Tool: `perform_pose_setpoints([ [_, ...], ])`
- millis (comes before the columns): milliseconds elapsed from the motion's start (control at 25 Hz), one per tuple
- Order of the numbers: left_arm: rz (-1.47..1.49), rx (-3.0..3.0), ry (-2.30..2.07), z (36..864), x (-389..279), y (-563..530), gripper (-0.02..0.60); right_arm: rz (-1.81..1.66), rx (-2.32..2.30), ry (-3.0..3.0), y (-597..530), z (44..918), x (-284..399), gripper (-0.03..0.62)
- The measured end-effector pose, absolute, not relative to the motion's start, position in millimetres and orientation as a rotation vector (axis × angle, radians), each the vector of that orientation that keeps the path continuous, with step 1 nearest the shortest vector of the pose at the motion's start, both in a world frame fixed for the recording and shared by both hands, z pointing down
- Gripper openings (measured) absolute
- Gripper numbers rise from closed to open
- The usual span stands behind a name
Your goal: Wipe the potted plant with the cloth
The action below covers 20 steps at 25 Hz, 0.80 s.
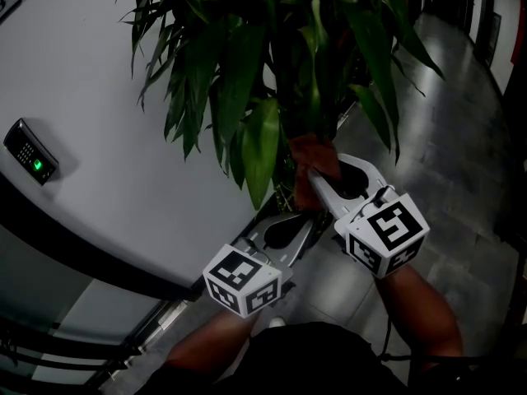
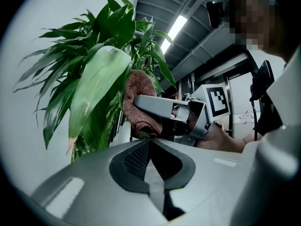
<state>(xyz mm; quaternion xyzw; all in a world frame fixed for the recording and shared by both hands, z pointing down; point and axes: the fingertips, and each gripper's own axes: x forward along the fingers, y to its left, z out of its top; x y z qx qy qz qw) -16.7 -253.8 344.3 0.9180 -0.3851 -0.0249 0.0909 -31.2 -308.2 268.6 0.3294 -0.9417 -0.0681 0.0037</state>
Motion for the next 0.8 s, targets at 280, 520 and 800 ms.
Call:
perform_pose_setpoints([
  [280,-0.063,2.72,-1.178,345.4,-15.5,-253.2,0.015,-0.189,0.982,-2.943,-295.9,280.4,-28.6,0.071],
  [520,-0.055,2.714,-1.202,346.4,-14.0,-252.6,0.015,-0.165,0.949,-2.948,-286.4,286.1,-24.6,0.071],
  [800,-0.048,2.706,-1.234,345.7,-13.9,-252.5,0.015,-0.102,0.867,-2.953,-276.9,295.3,-19.0,0.071],
])
